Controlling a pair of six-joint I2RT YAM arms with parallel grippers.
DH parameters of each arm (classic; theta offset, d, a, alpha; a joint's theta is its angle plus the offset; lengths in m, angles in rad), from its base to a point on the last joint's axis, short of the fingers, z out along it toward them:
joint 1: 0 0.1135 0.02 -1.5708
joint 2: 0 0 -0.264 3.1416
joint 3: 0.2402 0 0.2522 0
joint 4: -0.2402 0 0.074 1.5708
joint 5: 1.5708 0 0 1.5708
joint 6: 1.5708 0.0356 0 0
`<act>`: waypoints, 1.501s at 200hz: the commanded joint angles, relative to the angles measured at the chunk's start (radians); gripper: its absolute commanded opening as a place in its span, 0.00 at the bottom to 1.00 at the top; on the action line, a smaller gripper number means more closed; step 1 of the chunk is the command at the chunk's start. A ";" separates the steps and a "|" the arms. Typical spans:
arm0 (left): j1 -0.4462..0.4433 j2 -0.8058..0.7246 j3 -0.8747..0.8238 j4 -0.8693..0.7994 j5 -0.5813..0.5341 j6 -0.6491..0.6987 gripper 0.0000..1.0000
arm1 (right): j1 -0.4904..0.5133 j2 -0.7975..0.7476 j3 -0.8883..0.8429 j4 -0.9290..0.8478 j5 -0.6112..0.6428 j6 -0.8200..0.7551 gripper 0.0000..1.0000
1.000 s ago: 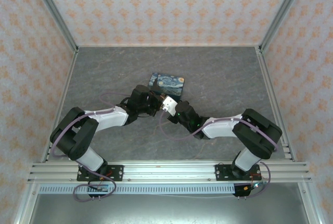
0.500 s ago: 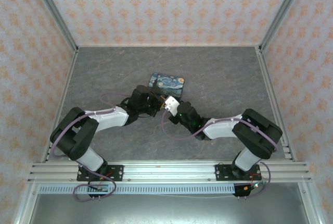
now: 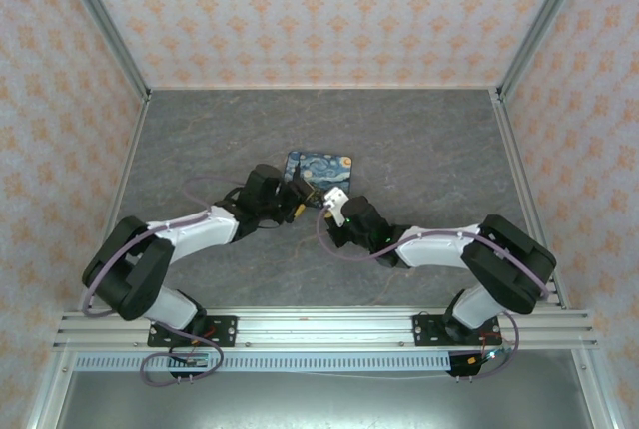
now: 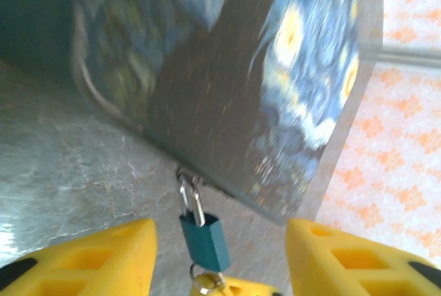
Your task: Unlock a padlock with a key
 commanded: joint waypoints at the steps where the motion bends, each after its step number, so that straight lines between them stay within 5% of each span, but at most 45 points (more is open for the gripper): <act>1: 0.048 -0.070 -0.009 -0.113 -0.052 0.084 0.61 | -0.010 -0.040 -0.009 -0.039 -0.087 0.209 0.00; 58: 0.139 -0.074 0.042 -0.181 -0.044 0.185 0.77 | -0.101 -0.024 0.038 -0.110 -0.318 0.567 0.00; 127: 0.168 0.092 0.166 -0.177 -0.021 0.268 0.77 | -0.173 0.076 -0.081 0.239 -0.430 0.949 0.00; 177: 0.167 0.179 0.160 -0.144 0.025 0.281 0.73 | -0.187 0.151 -0.092 0.300 -0.455 1.037 0.00; 252: 0.167 0.177 0.063 -0.103 0.025 0.277 0.62 | -0.218 -0.101 -0.122 0.150 -0.411 0.803 0.65; 300: 0.166 0.145 0.009 -0.101 0.020 0.269 0.59 | -0.221 -0.001 -0.048 0.286 -0.494 0.792 0.67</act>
